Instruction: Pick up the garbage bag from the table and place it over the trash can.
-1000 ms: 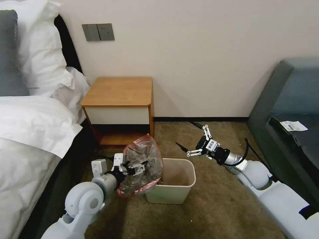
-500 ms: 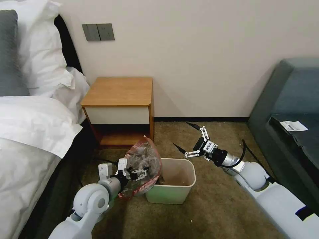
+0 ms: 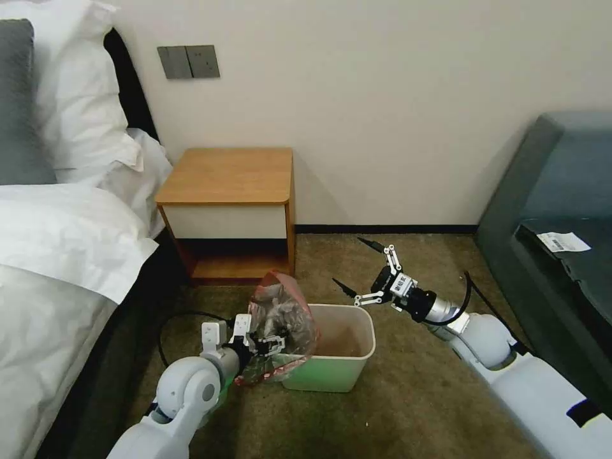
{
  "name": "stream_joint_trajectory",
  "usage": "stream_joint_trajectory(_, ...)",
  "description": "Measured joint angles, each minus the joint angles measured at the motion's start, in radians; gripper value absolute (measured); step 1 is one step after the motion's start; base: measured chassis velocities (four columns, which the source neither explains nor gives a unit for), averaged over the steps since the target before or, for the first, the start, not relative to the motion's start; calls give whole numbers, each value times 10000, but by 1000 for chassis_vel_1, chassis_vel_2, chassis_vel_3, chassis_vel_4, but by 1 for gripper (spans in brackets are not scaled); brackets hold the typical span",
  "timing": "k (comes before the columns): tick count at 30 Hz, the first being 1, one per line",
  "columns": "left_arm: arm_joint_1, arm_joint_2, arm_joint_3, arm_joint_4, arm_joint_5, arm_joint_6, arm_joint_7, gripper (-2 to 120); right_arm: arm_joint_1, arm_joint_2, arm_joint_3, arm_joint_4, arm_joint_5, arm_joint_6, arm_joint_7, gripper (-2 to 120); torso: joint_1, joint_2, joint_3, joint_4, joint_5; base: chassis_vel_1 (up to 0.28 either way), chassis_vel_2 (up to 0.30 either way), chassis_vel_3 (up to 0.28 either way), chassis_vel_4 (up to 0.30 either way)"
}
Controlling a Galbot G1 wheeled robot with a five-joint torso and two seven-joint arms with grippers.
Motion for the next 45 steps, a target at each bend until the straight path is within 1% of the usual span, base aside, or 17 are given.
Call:
stream_joint_trajectory(7, -63, -81, 67, 108, 158, -22, 27, 79, -52, -28, 50, 39, -4, 19, -1, 100, -1, 0, -1, 1, 2, 0, 0, 0, 0)
stream_joint_trajectory(10, -85, -125, 125, 164, 186, -26, 101, 65, -86, -80, 56, 95, -4, 20, 0, 100, -1, 1, -1, 2, 4, 0, 0, 0, 0)
stream_joint_trajectory(12, -90, -140, 145, 174, 190, -27, 105, 63, -92, -106, 56, 118, -4, 20, 0, 100, -1, 1, -2, 2, 4, 0, 0, 0, 0)
stream_joint_trajectory(13, -94, -156, 170, 192, 194, -29, 106, 56, -94, -141, 56, 147, 1, 20, 6, 100, -1, 1, -2, 3, 3, 0, 0, 0, 0)
stream_joint_trajectory(20, -94, -218, 212, 232, 226, -32, 60, 28, -64, -274, 56, 211, 50, -17, 53, 100, -2, 2, -2, 1, 1, 0, 0, 0, 0)
stream_joint_trajectory(22, -93, -219, 207, 233, 228, -32, 57, 27, -61, -276, 57, 211, 51, -18, 54, 100, -1, 2, -2, 1, 1, 0, 0, 0, 0)
stream_joint_trajectory(24, -85, -226, 177, 241, 238, -32, 41, 19, -51, -273, 58, 211, 54, -23, 65, 100, -2, 2, -1, 1, 0, 0, 0, 0, 0)
stream_joint_trajectory(25, -85, -226, 177, 241, 238, -32, 41, 19, -51, -273, 58, 211, 54, -23, 65, 100, -2, 2, -1, 1, 0, 0, 0, 0, 0)
stream_joint_trajectory(26, -79, -237, 153, 247, 249, -30, 34, 12, -46, -257, 57, 212, 55, -28, 83, 100, -1, 1, -1, 0, 0, 0, 0, 0, 0)
stream_joint_trajectory(34, 52, -406, -29, 232, 772, -57, -140, 10, -38, -81, -2, 225, -37, -57, 353, 100, -2, 2, -1, 1, 1, 0, 0, 0, 0)
stream_joint_trajectory(37, 213, -637, -176, 172, 1541, -535, -331, 10, -58, 68, -203, 506, -201, -482, 1616, 100, -1, -1, 2, -1, -4, 0, 0, 0, 0)
stream_joint_trajectory(38, 213, -637, -176, 172, 1541, -535, -331, 10, -58, 68, -203, 506, -201, -482, 1616, 100, -1, -1, 2, -1, -4, 0, 0, 0, 0)
stream_joint_trajectory(40, 334, -917, -281, 142, 2285, -1253, -421, 10, -52, 274, -501, 1053, 41, -1433, 3076, 100, 1, -3, 6, -8, -18, 0, 0, 0, 0)
stream_joint_trajectory(41, 358, -991, -320, 141, 2566, -1577, -446, 10, -23, 352, -607, 1262, 212, -1808, 3483, 100, 1, -4, 7, -8, -18, 0, 0, 0, 0)
stream_joint_trajectory(42, 358, -991, -320, 141, 2566, -1577, -446, 10, -23, 352, -607, 1262, 212, -1808, 3483, 100, 1, -4, 7, -8, -18, 0, 0, 0, 0)
stream_joint_trajectory(44, 398, -1141, -410, 243, 3528, -3336, -423, 10, 121, 508, -951, 1913, 751, -2836, 4164, 100, 1, -4, 6, 0, -8, 0, 0, 0, 0)
stream_joint_trajectory(45, 377, -1169, -444, 292, 3768, -3881, -423, 10, 186, 524, -1099, 2089, 884, -3078, 4286, 100, 1, -4, 5, -1, -11, 0, 0, 0, 0)
